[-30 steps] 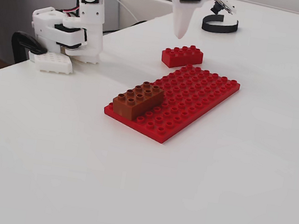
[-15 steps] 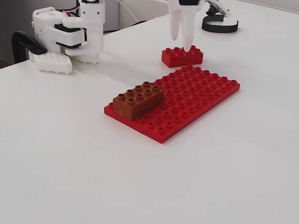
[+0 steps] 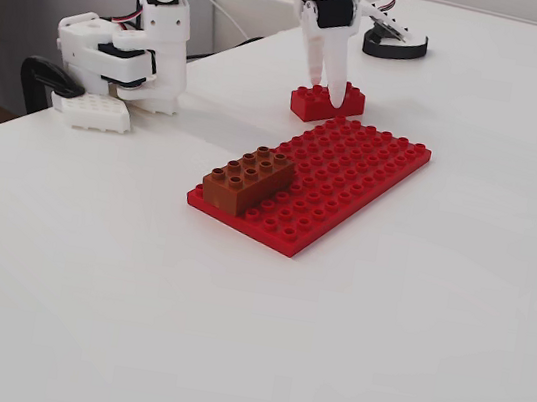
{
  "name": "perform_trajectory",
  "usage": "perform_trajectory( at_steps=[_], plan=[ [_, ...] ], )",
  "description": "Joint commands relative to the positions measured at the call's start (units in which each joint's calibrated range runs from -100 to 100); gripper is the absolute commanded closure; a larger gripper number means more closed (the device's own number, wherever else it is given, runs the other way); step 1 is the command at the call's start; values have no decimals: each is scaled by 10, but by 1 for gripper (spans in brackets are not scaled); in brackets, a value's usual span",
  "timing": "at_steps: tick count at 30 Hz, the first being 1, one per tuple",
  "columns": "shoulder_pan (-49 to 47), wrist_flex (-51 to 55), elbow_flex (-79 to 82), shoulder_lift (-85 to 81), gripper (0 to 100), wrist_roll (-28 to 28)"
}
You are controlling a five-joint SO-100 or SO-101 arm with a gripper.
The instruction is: Grab the loose lego brick and stack it on top of the fixed one.
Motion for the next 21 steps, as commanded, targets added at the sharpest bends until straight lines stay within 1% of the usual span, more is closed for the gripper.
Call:
perform_trajectory(
  at_steps=[1, 11, 21],
  plan=[
    [-9, -4, -6, -2, 69, -6],
    [-4, -7, 13, -1, 69, -6],
    [-2, -120, 92, -2, 69, -6]
  ],
)
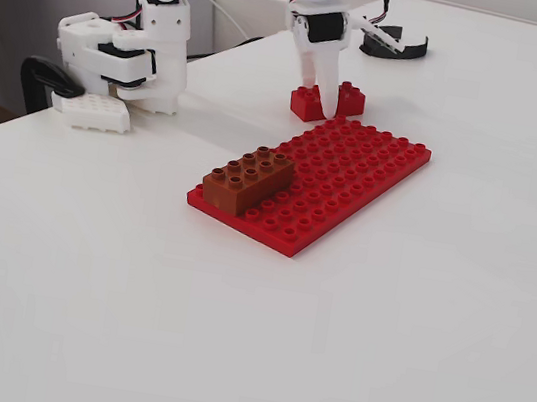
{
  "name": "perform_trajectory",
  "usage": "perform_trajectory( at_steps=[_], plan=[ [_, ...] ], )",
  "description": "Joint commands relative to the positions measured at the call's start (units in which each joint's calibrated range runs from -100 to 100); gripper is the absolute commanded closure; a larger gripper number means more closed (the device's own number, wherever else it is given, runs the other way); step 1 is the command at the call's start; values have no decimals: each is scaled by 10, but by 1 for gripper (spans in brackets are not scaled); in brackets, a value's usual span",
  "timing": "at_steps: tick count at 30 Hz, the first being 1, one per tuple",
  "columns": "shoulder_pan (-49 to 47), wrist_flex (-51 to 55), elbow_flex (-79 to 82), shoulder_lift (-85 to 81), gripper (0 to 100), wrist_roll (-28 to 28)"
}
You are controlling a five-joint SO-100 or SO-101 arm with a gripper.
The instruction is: Grab the loose lego brick and stack it on top of the fixed one.
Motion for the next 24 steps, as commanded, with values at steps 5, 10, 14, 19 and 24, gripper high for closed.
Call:
perform_trajectory(
  at_steps=[5, 10, 14, 19, 24],
  plan=[
    [1, -32, 14, -2, 69, -1],
    [1, -24, 14, -2, 80, -1],
    [1, -23, 15, -2, 100, -1],
    [1, -23, 13, -3, 97, -1],
    [1, -21, 13, -11, 96, -1]
  ],
)
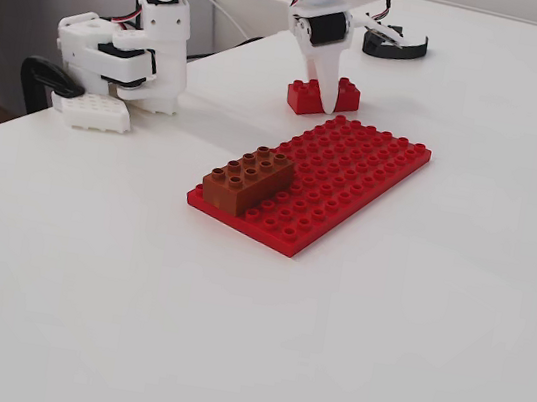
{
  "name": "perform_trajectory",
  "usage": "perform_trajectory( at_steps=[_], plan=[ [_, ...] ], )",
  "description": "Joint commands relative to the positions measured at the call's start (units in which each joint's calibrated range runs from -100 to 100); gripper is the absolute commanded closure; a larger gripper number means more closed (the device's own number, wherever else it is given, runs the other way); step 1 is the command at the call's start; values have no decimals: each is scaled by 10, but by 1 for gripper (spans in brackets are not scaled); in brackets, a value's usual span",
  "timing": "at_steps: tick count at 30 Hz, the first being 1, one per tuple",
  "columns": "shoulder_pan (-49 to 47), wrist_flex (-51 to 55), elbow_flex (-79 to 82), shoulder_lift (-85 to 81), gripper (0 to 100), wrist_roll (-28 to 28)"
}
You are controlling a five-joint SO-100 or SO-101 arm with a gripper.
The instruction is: Grab the loose lego brick and stack it on top of the fixed one.
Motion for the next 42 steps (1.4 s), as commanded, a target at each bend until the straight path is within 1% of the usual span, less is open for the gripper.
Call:
perform_trajectory(
  at_steps=[1, 4, 7, 11, 15, 20, 24, 29, 35, 39, 42],
  plan=[
    [1, 10, -2, -8, 96, 0],
    [18, 63, -31, -9, 96, 4],
    [33, 176, -102, -9, 96, 8],
    [73, 363, -244, -9, 96, 54],
    [122, 497, -387, -9, 96, 110],
    [178, 503, -442, -10, 96, 214],
    [223, 502, -443, -26, 96, 284],
    [294, 502, -436, -57, 96, 399],
    [399, 501, -382, -80, 96, 470],
    [462, 489, -331, -78, 96, 555],
    [520, 467, -300, -80, 96, 577]
  ],
)
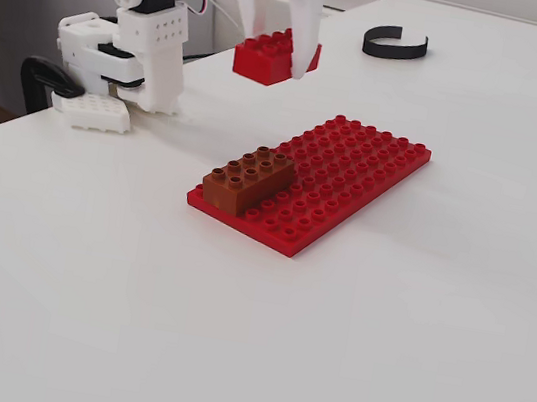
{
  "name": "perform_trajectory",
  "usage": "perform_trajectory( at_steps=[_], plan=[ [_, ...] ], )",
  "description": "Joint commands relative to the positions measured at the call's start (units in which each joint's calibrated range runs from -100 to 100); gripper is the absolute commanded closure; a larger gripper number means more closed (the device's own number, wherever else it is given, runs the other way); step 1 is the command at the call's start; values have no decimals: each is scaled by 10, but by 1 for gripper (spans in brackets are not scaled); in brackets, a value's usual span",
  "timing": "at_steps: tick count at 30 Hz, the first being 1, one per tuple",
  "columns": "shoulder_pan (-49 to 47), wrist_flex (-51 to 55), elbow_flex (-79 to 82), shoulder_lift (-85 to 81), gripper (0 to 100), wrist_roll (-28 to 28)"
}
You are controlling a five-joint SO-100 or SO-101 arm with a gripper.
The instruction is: Grab the loose lego brick and stack it on top of the fixed one.
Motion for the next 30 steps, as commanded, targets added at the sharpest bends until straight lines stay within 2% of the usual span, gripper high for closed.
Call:
perform_trajectory(
  at_steps=[1, 8, 19, 30],
  plan=[
    [62, -28, 19, -20, 96, 29],
    [123, -76, 26, -26, 96, 80],
    [117, -199, 126, -19, 96, 78],
    [78, -234, 137, -8, 96, 57]
  ],
)
